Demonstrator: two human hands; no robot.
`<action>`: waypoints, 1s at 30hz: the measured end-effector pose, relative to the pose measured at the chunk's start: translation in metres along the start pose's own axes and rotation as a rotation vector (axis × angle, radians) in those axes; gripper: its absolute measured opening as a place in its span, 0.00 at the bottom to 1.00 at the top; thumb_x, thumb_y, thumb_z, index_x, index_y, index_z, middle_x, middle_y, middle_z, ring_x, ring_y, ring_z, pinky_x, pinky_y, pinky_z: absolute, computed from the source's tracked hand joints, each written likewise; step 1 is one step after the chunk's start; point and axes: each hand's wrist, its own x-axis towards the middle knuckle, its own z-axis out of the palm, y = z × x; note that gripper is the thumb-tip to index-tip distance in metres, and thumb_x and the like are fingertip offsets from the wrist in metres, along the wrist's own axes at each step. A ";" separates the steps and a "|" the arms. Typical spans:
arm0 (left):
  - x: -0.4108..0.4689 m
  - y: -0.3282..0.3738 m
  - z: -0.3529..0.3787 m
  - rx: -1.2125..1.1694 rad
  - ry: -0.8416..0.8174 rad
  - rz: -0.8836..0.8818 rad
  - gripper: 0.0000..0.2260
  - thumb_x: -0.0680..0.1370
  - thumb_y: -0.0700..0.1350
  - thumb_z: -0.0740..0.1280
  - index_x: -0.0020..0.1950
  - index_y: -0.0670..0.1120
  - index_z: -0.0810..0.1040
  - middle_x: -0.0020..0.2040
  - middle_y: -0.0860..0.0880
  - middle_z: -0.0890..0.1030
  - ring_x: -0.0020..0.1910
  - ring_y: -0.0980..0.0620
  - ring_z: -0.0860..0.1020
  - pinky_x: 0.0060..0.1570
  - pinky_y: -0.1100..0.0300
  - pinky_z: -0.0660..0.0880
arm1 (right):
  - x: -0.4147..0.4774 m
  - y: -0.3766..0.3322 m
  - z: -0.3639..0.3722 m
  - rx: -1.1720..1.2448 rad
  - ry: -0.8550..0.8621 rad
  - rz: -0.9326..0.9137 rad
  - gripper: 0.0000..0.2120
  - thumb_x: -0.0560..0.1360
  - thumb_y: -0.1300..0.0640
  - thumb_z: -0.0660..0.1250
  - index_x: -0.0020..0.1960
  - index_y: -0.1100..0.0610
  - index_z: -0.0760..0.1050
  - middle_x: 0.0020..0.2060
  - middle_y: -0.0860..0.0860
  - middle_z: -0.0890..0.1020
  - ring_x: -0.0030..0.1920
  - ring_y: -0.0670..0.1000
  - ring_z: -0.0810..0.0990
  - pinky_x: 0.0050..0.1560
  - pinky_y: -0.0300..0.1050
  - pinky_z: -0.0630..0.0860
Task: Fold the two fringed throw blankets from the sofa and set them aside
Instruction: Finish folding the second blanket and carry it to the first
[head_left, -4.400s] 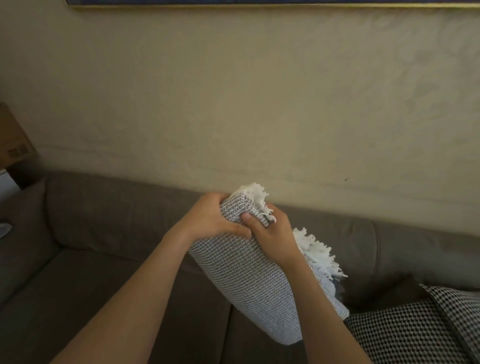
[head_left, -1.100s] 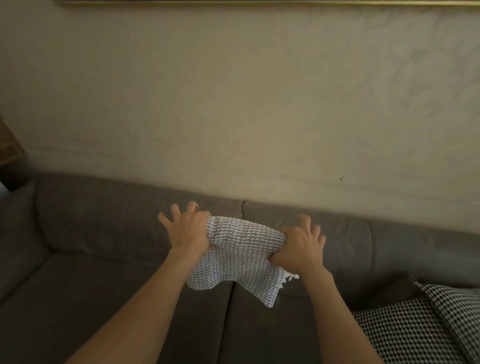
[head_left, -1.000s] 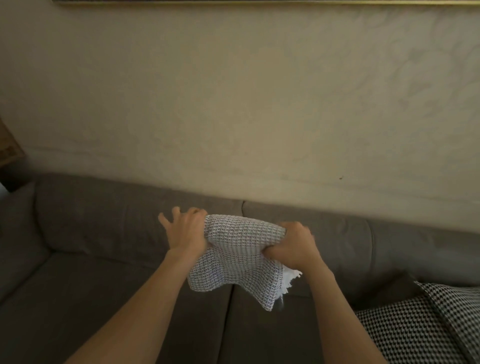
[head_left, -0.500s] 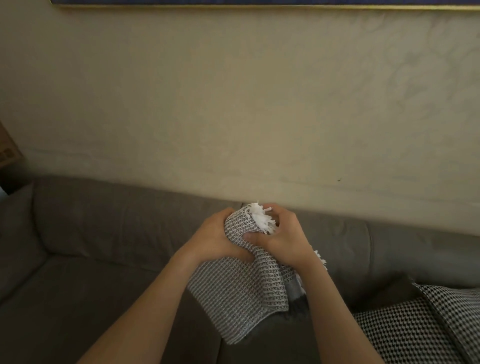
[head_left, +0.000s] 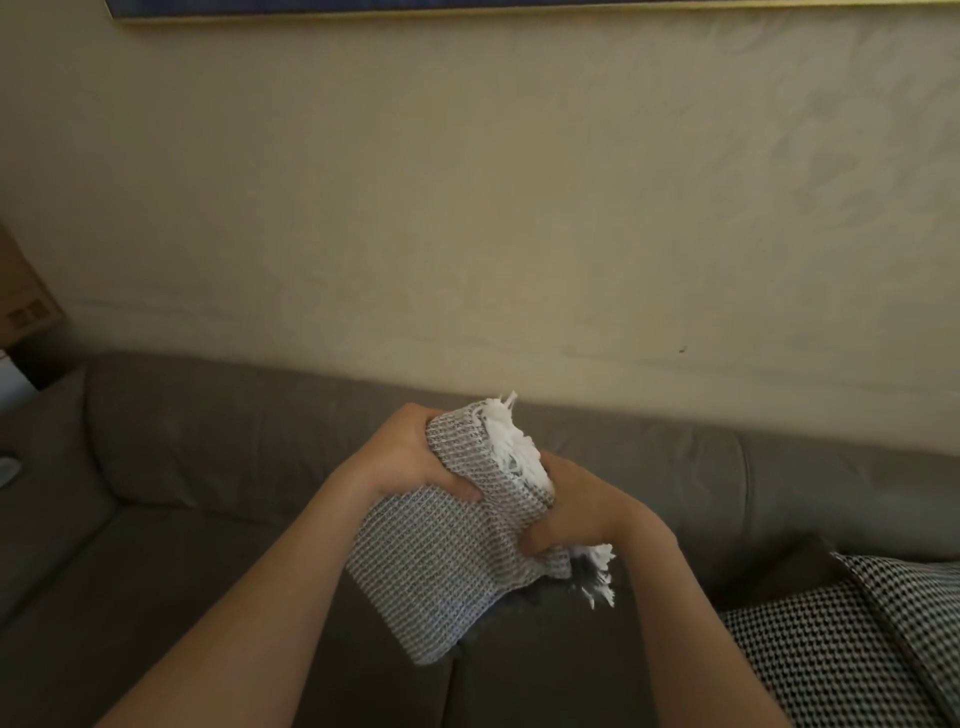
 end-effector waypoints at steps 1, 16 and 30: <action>-0.003 -0.004 -0.003 -0.031 0.010 -0.012 0.27 0.59 0.41 0.90 0.55 0.48 0.88 0.50 0.55 0.90 0.52 0.56 0.88 0.57 0.53 0.83 | 0.001 -0.002 0.002 -0.025 0.018 0.002 0.42 0.57 0.43 0.80 0.68 0.41 0.71 0.60 0.41 0.81 0.59 0.48 0.81 0.65 0.58 0.79; -0.038 -0.090 -0.036 -0.023 0.172 -0.267 0.23 0.82 0.66 0.63 0.67 0.50 0.70 0.66 0.46 0.75 0.65 0.46 0.77 0.64 0.45 0.77 | 0.043 -0.112 0.085 0.435 0.359 0.046 0.24 0.58 0.49 0.79 0.52 0.51 0.79 0.46 0.50 0.86 0.47 0.54 0.86 0.48 0.59 0.83; -0.120 -0.157 -0.219 -0.885 -0.001 -0.515 0.24 0.75 0.63 0.76 0.62 0.47 0.87 0.55 0.45 0.89 0.54 0.48 0.88 0.54 0.54 0.81 | 0.142 -0.318 0.229 0.364 0.446 -0.072 0.12 0.60 0.51 0.75 0.44 0.50 0.81 0.35 0.47 0.86 0.34 0.49 0.85 0.37 0.53 0.82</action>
